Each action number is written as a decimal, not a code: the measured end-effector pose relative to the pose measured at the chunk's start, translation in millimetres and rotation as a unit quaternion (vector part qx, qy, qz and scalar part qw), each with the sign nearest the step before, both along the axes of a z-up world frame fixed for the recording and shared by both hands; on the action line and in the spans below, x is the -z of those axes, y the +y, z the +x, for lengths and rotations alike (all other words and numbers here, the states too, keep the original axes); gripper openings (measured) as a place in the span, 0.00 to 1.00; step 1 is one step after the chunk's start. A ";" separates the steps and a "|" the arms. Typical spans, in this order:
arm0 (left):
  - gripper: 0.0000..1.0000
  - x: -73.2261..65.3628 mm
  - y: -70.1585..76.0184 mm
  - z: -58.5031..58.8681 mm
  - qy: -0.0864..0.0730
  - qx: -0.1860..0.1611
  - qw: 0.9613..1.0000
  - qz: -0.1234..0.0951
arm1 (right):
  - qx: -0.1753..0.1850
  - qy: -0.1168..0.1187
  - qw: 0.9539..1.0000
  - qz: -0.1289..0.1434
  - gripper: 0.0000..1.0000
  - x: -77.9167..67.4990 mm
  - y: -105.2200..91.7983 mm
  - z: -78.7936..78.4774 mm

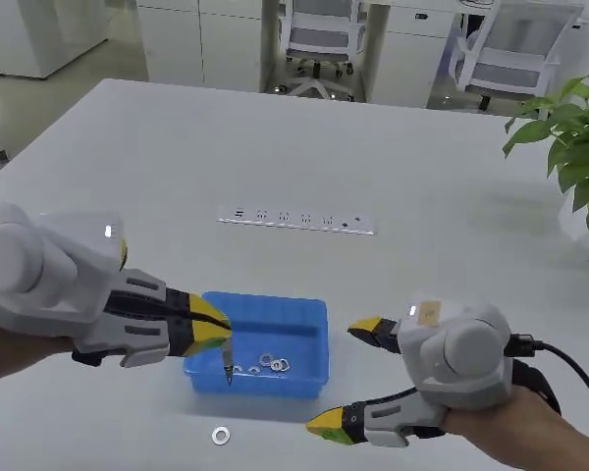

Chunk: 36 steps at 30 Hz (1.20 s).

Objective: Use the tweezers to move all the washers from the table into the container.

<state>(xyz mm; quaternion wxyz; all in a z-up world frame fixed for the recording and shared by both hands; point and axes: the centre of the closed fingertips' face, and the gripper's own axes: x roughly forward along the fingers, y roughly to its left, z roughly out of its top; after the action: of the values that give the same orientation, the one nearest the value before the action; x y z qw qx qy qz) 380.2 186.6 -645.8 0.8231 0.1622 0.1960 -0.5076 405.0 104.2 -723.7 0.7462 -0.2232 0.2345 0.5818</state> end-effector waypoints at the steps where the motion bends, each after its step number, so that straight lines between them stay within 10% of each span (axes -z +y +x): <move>1: 0.05 0.8 0.1 -0.6 0.001 0.000 1.000 0.000 | 0.001 0.000 1.000 0.001 0.78 -0.1 0.0 -0.4; 36: 0.05 41.0 -2.9 -19.1 0.030 0.023 0.999 0.019 | 0.008 0.022 1.000 0.017 1.00 8.0 2.6 -23.7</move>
<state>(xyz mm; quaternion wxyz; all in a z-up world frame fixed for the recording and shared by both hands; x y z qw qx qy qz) 361.1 183.7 -686.8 0.8015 0.1672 0.2266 -0.5275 381.3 106.8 -731.6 0.7490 -0.1953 0.2427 0.5848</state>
